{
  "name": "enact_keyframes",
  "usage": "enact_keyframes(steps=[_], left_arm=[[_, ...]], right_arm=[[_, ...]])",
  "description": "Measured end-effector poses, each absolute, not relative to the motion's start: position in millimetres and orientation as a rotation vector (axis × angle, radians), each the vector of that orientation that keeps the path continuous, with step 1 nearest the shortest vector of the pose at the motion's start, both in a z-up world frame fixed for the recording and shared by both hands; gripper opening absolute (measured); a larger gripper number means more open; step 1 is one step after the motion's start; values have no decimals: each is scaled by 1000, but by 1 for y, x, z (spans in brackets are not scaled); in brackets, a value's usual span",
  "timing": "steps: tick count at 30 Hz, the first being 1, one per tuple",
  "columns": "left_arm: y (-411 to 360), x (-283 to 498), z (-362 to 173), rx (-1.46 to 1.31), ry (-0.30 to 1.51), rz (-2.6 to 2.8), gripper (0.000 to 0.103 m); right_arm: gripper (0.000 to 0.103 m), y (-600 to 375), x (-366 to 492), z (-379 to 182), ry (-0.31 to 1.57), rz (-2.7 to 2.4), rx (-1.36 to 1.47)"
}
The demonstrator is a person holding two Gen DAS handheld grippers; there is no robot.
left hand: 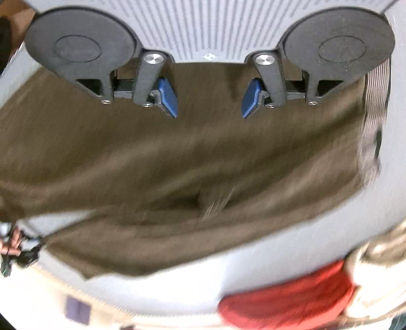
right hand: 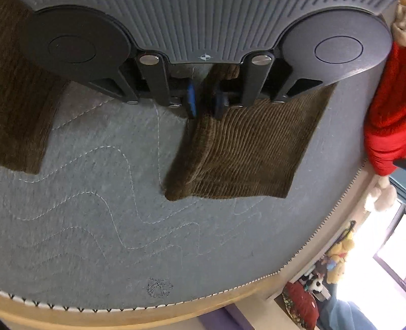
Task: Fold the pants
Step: 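Pull the leg hem straight with the right tool while the left tool grasps the pants middle, then open both tools and release the pants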
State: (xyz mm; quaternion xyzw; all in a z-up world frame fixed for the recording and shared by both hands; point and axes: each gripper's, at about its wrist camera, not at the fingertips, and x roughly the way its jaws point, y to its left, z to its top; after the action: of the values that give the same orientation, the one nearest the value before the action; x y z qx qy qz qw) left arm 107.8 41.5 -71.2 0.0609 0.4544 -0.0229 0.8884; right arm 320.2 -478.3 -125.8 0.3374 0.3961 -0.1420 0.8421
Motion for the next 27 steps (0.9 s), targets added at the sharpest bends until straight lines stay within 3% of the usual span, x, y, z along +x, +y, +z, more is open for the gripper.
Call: enact_keyframes(steps=[4,8,13,14,15,17,18,19,20,27], left_arm=[[14,158,-58,137,877,-107,73],[-5,208,-69,189,878,-60,75],[-11,244,-101,316,1004,-67,72],[-8,244,-105,345,1023,-73,60],[-5,246,-106,344,1037,-84,36],[8,243,-103,316,1051,-86,13],[13,241,-101,310,1048,-80,10],[16,237,-98,301,1045,-84,9],[19,233,-96,295,1046,-91,9],[26,221,-93,347,1049,-47,9]], right_arm=[[39,-493,319,-123,793,-295,762],[42,-500,321,-126,778,-288,824],[42,-503,331,-129,762,-289,842],[42,-504,334,-129,756,-300,841],[42,-505,335,-129,750,-310,835],[39,-506,339,-130,748,-321,814],[35,-506,341,-131,753,-323,804],[18,-505,342,-131,757,-327,790],[10,-505,343,-132,760,-333,773],[1,-484,329,-87,695,-529,501]])
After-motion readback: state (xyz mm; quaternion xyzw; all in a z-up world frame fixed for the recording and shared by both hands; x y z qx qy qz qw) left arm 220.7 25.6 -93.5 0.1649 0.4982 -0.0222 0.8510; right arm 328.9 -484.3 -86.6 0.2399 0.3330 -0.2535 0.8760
